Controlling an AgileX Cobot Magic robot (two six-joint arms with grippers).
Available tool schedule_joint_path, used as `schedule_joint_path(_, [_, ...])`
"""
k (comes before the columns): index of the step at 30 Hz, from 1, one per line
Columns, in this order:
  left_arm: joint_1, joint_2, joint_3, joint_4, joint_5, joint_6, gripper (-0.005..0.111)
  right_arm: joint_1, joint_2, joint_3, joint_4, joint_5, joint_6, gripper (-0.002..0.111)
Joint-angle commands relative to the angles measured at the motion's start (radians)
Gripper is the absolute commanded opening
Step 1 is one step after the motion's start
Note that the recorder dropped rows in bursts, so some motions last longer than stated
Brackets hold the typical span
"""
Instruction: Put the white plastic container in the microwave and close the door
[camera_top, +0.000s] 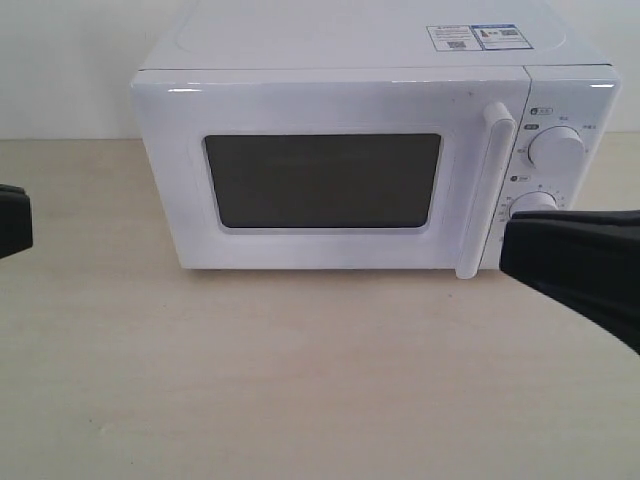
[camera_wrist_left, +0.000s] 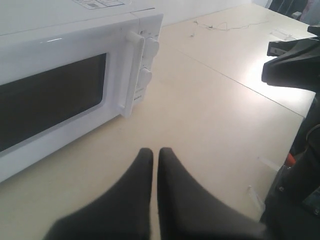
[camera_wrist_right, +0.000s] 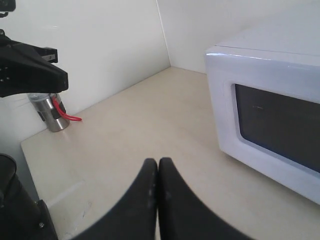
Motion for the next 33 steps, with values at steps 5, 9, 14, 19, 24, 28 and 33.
schedule_joint_path(5, [-0.004, -0.014, 0.005, 0.001, -0.009, 0.003, 0.004, -0.002, -0.006, 0.006, -0.008, 0.003, -0.005, 0.000])
schedule_joint_path(9, [-0.004, -0.065, 0.005, 0.001, -0.009, 0.003, 0.004, -0.002, -0.006, 0.006, -0.008, 0.003, -0.005, 0.000])
schedule_joint_path(14, [0.033, -0.208, 0.005, 0.066, -0.083, 0.050, 0.004, -0.002, -0.006, 0.006, -0.008, 0.003, -0.005, 0.000])
schedule_joint_path(19, [0.096, -0.358, 0.005, 0.140, -0.153, 0.050, 0.004, -0.002, -0.006, 0.006, -0.008, 0.003, -0.005, 0.000])
schedule_joint_path(24, [0.160, -0.496, 0.005, 0.221, -0.137, 0.048, 0.004, -0.002, -0.006, 0.006, -0.008, 0.003, -0.005, 0.000])
schedule_joint_path(28, [0.201, -0.583, 0.005, 0.301, -0.071, 0.048, 0.004, -0.002, -0.006, 0.006, -0.008, 0.003, -0.005, 0.000])
schedule_joint_path(33, [0.240, -0.597, 0.005, 0.411, 0.016, 0.048, 0.004, -0.002, -0.006, 0.006, -0.008, 0.003, -0.005, 0.000])
